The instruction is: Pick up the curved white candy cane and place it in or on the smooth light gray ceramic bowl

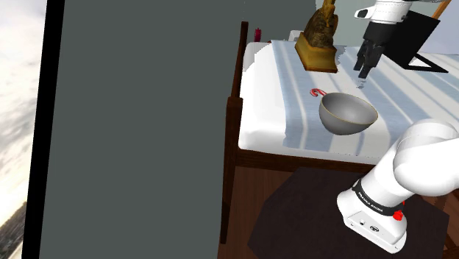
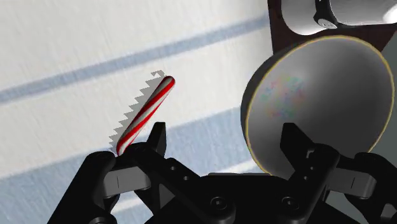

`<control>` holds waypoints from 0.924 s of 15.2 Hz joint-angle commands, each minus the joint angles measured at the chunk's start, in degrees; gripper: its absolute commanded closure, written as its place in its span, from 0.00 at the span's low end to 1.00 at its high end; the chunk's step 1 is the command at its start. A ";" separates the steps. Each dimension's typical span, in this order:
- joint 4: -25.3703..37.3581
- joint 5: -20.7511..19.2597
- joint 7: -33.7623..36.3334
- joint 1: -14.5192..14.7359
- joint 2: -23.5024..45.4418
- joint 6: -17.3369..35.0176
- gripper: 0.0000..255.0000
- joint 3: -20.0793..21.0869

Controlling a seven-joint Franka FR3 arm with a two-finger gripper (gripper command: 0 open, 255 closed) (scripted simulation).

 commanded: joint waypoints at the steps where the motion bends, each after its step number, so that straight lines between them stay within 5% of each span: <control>1: 2.51 -1.57 -6.98 1.55 2.55 1.32 0.00 -4.31; 3: 4.43 -2.24 -11.54 2.95 4.42 2.17 0.00 -7.28; 14: -1.77 -3.66 -10.98 2.20 3.49 7.47 0.00 -8.52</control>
